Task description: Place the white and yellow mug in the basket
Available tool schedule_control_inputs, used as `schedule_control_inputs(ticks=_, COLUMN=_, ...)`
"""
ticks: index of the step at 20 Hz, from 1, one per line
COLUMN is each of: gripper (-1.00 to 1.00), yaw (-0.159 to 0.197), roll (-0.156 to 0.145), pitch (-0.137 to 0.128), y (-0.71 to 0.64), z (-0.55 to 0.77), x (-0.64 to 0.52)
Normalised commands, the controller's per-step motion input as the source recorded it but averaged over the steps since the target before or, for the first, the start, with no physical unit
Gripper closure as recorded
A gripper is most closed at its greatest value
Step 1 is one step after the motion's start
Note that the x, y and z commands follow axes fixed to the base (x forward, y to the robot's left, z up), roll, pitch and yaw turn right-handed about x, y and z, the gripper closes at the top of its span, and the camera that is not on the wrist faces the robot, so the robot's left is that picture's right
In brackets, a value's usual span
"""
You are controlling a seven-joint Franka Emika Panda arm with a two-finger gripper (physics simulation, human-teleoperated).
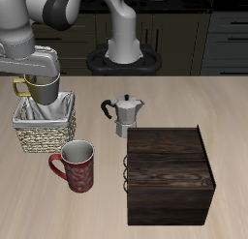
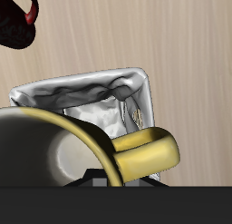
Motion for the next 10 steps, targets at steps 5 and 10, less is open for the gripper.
schedule_control_inputs(ticks=5, gripper=1.00, yaw=0.005, roll=-0.040, pitch=0.024, y=-0.10, z=-0.24, x=-0.04)
schedule_control_inputs(ticks=10, gripper=-1.00, yaw=-0.060, roll=-0.038, pitch=0.024, y=-0.09, z=-0.14, x=-0.02)
